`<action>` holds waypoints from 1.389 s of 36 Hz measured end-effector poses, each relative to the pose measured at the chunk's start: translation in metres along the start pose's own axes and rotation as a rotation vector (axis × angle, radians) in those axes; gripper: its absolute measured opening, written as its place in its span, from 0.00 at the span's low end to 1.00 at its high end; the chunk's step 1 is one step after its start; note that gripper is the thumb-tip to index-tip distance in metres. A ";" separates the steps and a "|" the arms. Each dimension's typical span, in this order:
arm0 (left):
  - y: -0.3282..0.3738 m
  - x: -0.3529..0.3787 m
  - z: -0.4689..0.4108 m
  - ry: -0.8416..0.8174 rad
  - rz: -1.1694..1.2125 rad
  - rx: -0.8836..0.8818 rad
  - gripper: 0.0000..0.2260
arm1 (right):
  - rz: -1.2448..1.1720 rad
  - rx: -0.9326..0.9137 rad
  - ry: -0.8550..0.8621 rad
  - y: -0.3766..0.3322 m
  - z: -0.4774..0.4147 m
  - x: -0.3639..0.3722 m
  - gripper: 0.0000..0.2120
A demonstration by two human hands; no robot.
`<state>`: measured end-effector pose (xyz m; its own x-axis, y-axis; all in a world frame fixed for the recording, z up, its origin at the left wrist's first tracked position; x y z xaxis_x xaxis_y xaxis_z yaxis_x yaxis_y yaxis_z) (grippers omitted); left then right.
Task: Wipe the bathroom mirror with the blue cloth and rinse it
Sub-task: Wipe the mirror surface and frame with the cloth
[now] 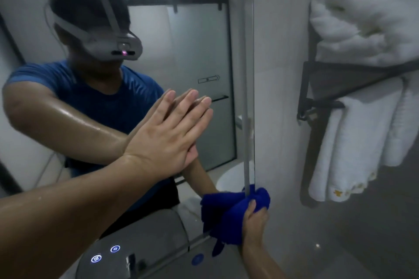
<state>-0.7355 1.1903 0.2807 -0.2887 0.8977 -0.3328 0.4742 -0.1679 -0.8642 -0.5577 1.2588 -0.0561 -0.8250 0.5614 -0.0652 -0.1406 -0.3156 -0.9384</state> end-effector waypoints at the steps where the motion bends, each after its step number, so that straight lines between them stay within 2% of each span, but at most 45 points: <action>1: 0.000 0.000 0.000 -0.001 0.002 0.001 0.34 | -0.049 0.072 -0.023 0.004 0.002 0.002 0.15; 6: -0.001 0.000 0.000 -0.012 -0.001 0.004 0.34 | -0.187 0.362 -0.078 0.019 -0.002 0.019 0.33; 8: -0.001 0.000 0.000 -0.003 -0.005 -0.001 0.34 | -0.208 0.449 -0.101 0.003 -0.007 0.027 0.34; 10: 0.000 0.000 0.000 0.001 -0.006 -0.002 0.34 | -0.096 0.526 -0.039 -0.030 0.001 0.029 0.35; 11: 0.000 0.000 0.000 -0.003 -0.004 0.002 0.34 | -0.025 0.499 0.008 -0.053 0.013 0.024 0.35; 13: 0.000 0.001 0.000 -0.009 -0.001 0.007 0.34 | 0.028 0.172 0.067 -0.110 0.043 0.013 0.33; 15: 0.000 0.001 0.001 -0.017 0.005 0.007 0.34 | 0.019 -0.256 0.043 -0.166 0.076 0.002 0.32; 17: -0.001 0.000 0.000 -0.021 0.014 0.005 0.33 | 0.003 -0.570 0.019 -0.214 0.101 -0.005 0.31; 21: 0.000 -0.001 0.000 -0.041 0.035 0.003 0.31 | 0.030 -0.875 0.033 -0.267 0.114 -0.007 0.31; 24: 0.000 -0.001 0.001 -0.050 0.027 0.003 0.32 | 0.033 -0.958 0.063 -0.254 0.100 -0.007 0.31; 27: -0.001 0.000 0.001 -0.071 0.048 -0.006 0.33 | 0.016 -0.847 0.097 -0.217 0.078 -0.004 0.31; 33: 0.000 0.002 0.001 -0.094 0.044 -0.003 0.33 | -0.097 -0.351 0.084 -0.117 0.042 0.007 0.36; 37: 0.000 0.002 0.002 -0.116 0.032 -0.008 0.32 | -0.087 -0.074 0.061 -0.064 0.030 0.009 0.37; 45: 0.000 -0.006 0.000 -0.132 0.056 -0.038 0.34 | 0.040 0.088 -0.014 -0.049 0.019 0.005 0.34; 48: -0.003 -0.012 0.000 -0.158 0.114 -0.049 0.36 | 0.128 0.161 -0.057 -0.047 0.018 0.000 0.34; 50: 0.001 -0.016 -0.001 -0.172 0.189 -0.066 0.34 | 0.199 0.197 -0.084 -0.041 0.014 -0.004 0.37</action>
<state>-0.7293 1.1757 0.2855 -0.3241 0.7695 -0.5503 0.5850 -0.2942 -0.7558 -0.5558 1.2588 -0.0128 -0.8883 0.4110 -0.2050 -0.0686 -0.5602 -0.8255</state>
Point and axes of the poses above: each hand's wrist, its own z-axis away from the middle knuckle, its own x-axis out of the palm, y = z × x, the point moved 5 cm from there along -z, towards the middle knuckle, and after that the axes turned 11 degrees about x, right-handed, at the moved point
